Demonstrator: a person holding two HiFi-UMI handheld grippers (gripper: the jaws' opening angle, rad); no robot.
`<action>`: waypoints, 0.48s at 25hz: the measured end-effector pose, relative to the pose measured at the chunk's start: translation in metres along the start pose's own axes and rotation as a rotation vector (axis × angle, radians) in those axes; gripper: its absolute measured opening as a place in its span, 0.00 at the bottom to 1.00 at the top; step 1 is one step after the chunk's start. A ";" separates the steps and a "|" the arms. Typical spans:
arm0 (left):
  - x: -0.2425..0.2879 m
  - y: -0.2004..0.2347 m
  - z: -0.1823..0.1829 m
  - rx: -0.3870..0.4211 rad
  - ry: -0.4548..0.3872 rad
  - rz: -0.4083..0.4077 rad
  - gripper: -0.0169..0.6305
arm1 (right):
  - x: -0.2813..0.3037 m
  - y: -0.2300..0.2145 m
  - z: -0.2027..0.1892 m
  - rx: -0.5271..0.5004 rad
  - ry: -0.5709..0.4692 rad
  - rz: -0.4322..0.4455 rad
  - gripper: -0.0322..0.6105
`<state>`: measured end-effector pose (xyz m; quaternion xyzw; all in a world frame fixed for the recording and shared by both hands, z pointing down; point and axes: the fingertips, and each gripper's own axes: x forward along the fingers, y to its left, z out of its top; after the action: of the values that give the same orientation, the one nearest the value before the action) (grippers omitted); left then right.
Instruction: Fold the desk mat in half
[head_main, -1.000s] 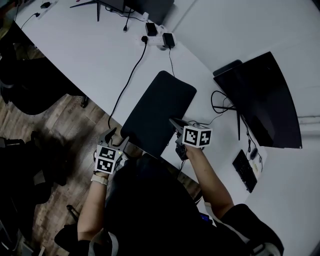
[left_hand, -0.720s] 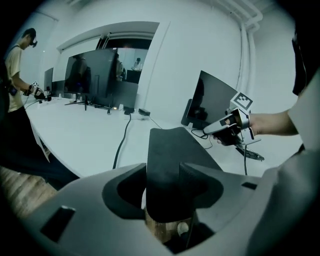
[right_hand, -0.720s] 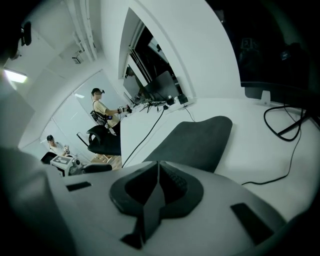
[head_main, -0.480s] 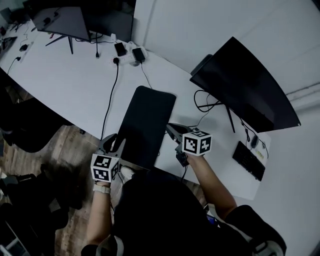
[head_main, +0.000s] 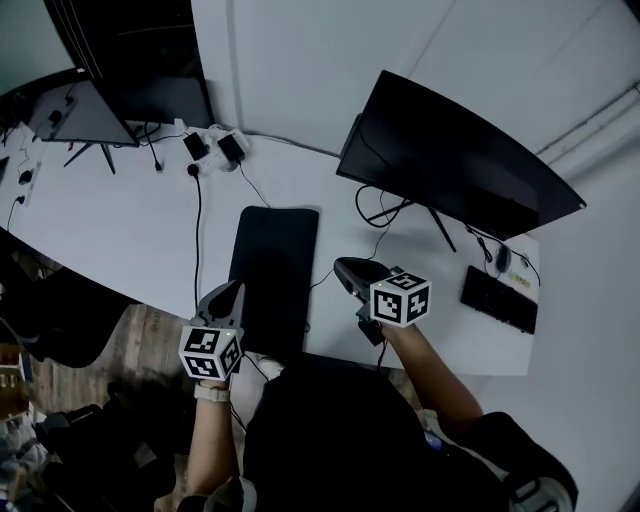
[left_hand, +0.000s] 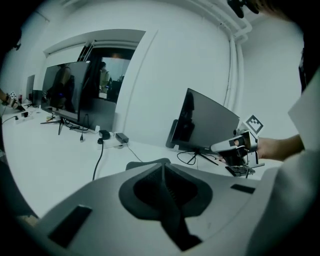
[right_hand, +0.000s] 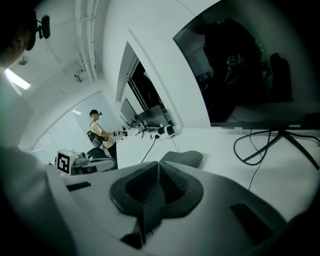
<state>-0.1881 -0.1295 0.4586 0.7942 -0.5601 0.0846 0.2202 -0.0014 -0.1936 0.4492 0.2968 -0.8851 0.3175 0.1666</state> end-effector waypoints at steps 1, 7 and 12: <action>0.002 -0.006 0.006 0.003 -0.007 -0.012 0.06 | -0.006 -0.001 0.004 0.001 -0.015 -0.004 0.08; 0.018 -0.039 0.030 0.088 -0.005 -0.087 0.04 | -0.038 -0.008 0.021 -0.002 -0.106 -0.041 0.08; 0.029 -0.069 0.045 0.144 0.001 -0.171 0.04 | -0.063 -0.010 0.033 -0.023 -0.162 -0.082 0.08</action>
<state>-0.1189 -0.1553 0.4117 0.8528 -0.4826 0.1058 0.1691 0.0501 -0.1952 0.3987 0.3556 -0.8863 0.2753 0.1107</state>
